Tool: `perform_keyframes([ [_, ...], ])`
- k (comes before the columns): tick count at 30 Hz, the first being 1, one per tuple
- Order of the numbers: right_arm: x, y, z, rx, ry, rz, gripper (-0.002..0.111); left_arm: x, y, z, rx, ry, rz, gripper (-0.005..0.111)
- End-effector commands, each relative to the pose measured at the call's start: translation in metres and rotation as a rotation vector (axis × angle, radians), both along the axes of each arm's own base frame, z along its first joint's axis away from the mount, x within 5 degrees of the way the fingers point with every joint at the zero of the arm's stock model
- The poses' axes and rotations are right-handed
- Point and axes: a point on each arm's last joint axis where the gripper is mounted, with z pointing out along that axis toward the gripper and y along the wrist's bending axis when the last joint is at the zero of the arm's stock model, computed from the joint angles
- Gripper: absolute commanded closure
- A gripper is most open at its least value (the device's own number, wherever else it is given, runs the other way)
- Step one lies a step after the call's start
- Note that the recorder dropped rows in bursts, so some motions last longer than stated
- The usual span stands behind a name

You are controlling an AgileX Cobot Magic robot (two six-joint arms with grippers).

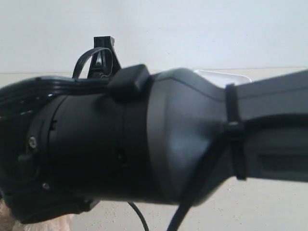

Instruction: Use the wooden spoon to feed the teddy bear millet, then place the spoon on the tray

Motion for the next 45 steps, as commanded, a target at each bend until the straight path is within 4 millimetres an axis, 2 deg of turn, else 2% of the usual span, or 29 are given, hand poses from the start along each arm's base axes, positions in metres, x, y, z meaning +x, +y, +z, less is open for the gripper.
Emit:
perform_keyframes([
  [1, -0.003, -0.001, 0.002, 0.017, -0.033, -0.035, 0.104, -0.001, -0.001, 0.003, -0.020, -0.016, -0.004, 0.102],
  [7, -0.015, -0.003, -0.008, 0.007, -0.010, -0.024, 0.104, -0.001, -0.001, 0.003, -0.020, -0.016, -0.004, 0.102],
  [8, -0.016, -0.005, -0.005, 0.039, 0.005, -0.041, 0.104, -0.001, -0.001, 0.003, -0.020, -0.016, -0.004, 0.102],
  [12, -0.019, -0.025, 0.027, 0.213, 0.061, -0.113, 0.104, -0.001, -0.001, 0.003, -0.020, -0.016, -0.004, 0.102],
  [16, -0.008, -0.055, 0.049, 0.374, 0.191, -0.259, 0.104, -0.001, -0.001, 0.003, -0.020, -0.016, -0.004, 0.102],
  [23, 0.032, -0.106, 0.064, 0.510, 0.268, -0.492, 0.104, -0.001, -0.001, 0.003, -0.020, -0.016, -0.004, 0.102],
  [25, 0.042, -0.124, 0.059, 0.518, 0.286, -0.563, 0.104, -0.001, -0.001, 0.003, -0.020, -0.016, -0.004, 0.102],
  [28, 0.056, -0.149, 0.035, 0.565, 0.359, -0.634, 0.104, -0.001, -0.001, 0.003, -0.020, -0.016, -0.004, 0.102],
  [33, 0.087, -0.190, -0.002, 0.780, 0.444, -0.772, 0.104, -0.001, -0.001, 0.003, -0.020, -0.016, -0.004, 0.102],
  [38, 0.121, -0.224, -0.008, 0.998, 0.403, -0.914, 0.104, -0.001, -0.001, 0.003, -0.020, -0.016, -0.004, 0.102],
  [42, 0.146, -0.245, -0.011, 1.038, 0.356, -0.982, 0.104, -0.001, -0.001, 0.003, -0.020, -0.016, -0.004, 0.102],
  [45, 0.166, -0.250, -0.018, 1.035, 0.348, -1.018, 0.104, -0.001, -0.001, 0.003, -0.020, -0.016, -0.004, 0.102],
])
